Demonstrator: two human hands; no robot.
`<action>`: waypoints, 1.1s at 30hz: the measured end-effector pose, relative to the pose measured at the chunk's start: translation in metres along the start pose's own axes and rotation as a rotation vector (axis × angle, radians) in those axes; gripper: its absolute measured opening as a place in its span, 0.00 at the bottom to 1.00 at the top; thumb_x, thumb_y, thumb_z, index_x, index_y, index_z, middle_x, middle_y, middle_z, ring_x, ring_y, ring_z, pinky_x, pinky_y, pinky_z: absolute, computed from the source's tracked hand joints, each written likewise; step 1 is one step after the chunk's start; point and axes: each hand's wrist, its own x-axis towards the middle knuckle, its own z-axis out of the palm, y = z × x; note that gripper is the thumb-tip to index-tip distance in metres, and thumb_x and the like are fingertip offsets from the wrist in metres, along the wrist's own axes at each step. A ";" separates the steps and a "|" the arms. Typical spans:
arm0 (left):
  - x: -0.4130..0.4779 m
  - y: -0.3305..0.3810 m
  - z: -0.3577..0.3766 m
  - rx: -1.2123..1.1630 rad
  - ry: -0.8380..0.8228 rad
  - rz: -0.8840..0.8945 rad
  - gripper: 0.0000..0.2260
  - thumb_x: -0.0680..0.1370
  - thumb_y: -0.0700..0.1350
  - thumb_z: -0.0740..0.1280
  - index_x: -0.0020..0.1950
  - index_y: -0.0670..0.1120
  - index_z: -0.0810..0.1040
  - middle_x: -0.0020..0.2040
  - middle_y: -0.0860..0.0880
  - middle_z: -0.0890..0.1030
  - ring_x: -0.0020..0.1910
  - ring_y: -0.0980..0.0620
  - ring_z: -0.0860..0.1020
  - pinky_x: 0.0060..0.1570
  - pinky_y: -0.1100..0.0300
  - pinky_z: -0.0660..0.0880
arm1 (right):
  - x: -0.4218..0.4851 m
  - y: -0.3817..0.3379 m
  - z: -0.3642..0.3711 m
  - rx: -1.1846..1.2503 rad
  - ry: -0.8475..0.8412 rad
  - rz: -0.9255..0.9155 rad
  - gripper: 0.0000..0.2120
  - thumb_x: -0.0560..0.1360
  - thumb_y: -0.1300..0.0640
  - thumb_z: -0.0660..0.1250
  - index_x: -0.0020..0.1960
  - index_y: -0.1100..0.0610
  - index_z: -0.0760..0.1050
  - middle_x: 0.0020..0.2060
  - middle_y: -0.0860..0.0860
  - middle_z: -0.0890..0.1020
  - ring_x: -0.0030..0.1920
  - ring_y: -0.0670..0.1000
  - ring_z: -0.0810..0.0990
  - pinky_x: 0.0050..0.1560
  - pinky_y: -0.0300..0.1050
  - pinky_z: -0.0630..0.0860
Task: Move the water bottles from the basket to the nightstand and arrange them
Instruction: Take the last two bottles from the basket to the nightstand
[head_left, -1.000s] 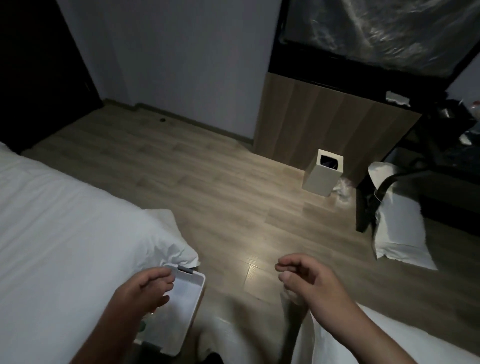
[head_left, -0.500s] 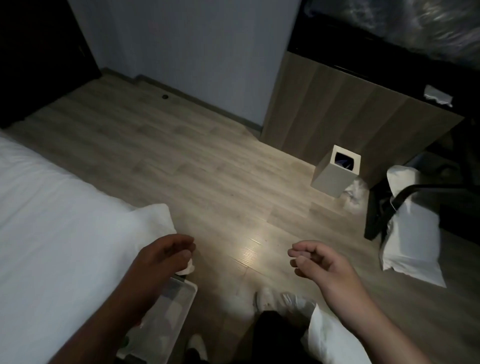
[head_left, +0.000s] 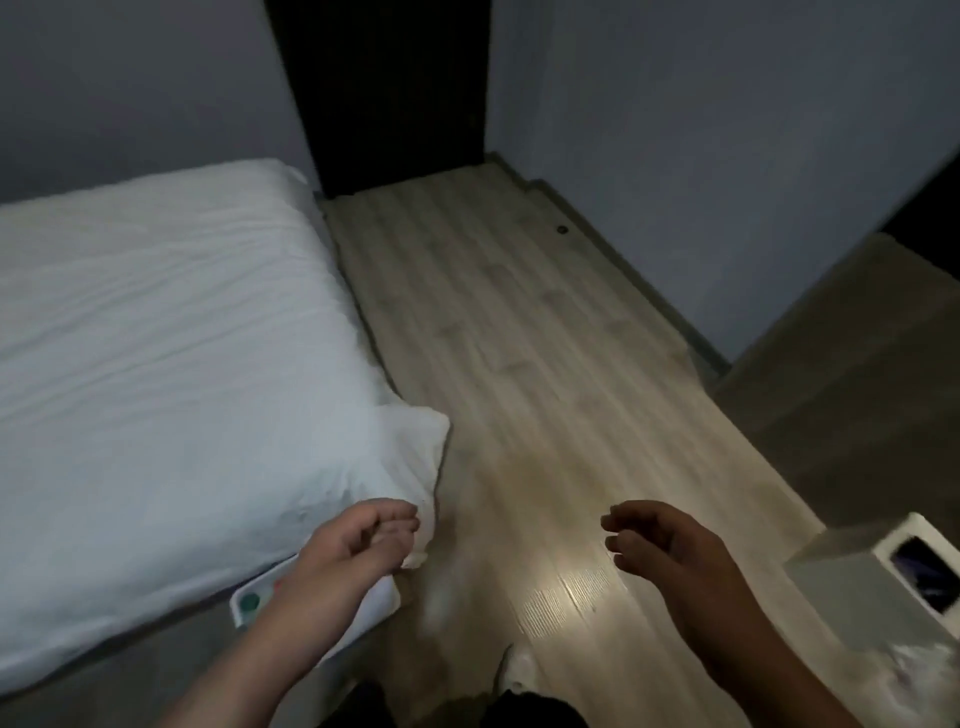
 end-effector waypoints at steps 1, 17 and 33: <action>-0.008 -0.005 -0.004 -0.021 0.061 -0.015 0.13 0.70 0.46 0.71 0.53 0.45 0.82 0.50 0.49 0.85 0.53 0.51 0.82 0.59 0.51 0.76 | 0.010 -0.003 0.002 -0.031 -0.058 -0.006 0.11 0.74 0.63 0.68 0.48 0.47 0.81 0.48 0.47 0.85 0.50 0.49 0.83 0.58 0.58 0.77; -0.175 -0.129 -0.116 -0.412 0.719 -0.086 0.10 0.68 0.42 0.71 0.48 0.42 0.82 0.43 0.45 0.86 0.46 0.48 0.79 0.52 0.51 0.75 | 0.018 -0.047 0.182 -0.362 -0.606 -0.194 0.09 0.75 0.60 0.67 0.53 0.52 0.79 0.47 0.48 0.85 0.48 0.48 0.83 0.53 0.50 0.80; -0.063 -0.332 -0.154 -0.042 0.713 -0.527 0.09 0.73 0.37 0.71 0.38 0.49 0.78 0.38 0.46 0.81 0.39 0.48 0.77 0.35 0.70 0.68 | 0.127 0.121 0.379 -0.990 -0.960 -0.323 0.15 0.72 0.52 0.69 0.58 0.51 0.76 0.48 0.43 0.79 0.49 0.45 0.79 0.47 0.34 0.73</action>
